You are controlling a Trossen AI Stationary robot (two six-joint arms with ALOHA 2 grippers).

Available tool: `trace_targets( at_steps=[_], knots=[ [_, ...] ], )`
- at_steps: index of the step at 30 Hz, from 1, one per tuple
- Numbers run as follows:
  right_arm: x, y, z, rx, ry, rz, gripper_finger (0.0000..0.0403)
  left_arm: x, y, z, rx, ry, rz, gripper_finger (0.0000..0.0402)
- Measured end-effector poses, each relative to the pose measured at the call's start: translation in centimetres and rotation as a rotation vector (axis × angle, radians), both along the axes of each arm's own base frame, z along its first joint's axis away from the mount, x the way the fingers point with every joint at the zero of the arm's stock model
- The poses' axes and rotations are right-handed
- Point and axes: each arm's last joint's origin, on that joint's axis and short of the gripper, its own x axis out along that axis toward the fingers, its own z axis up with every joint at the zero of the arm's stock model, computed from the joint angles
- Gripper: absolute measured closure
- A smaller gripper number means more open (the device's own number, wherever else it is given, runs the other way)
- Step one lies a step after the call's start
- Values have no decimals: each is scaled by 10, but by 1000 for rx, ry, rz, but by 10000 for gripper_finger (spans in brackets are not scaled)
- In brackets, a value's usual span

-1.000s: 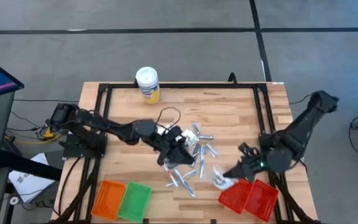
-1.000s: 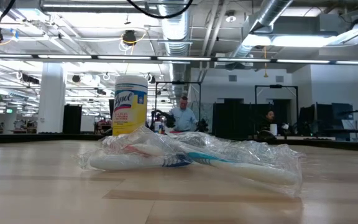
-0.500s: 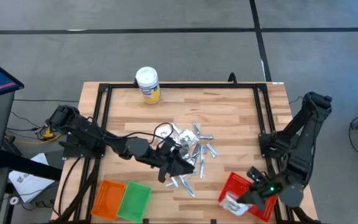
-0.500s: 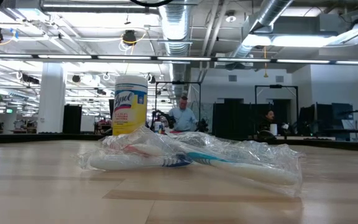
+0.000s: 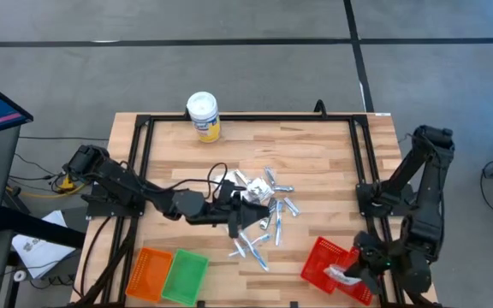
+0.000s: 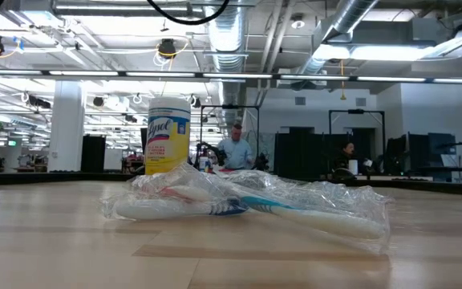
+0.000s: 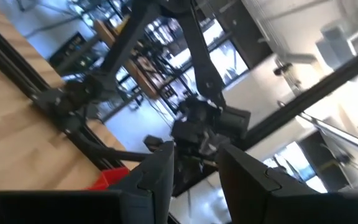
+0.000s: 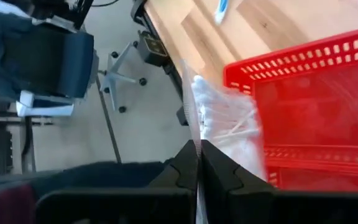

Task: Pick & Place Travel size toiletries
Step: Put the cotton pods into the left red basket

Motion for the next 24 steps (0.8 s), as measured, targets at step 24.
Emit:
trace_targets(
  at_steps=[24],
  knots=[
    [-16, -26, -29, 164, -305, -7, 403, -4, -5, 1, -11, -2, 100, 284]
  ],
)
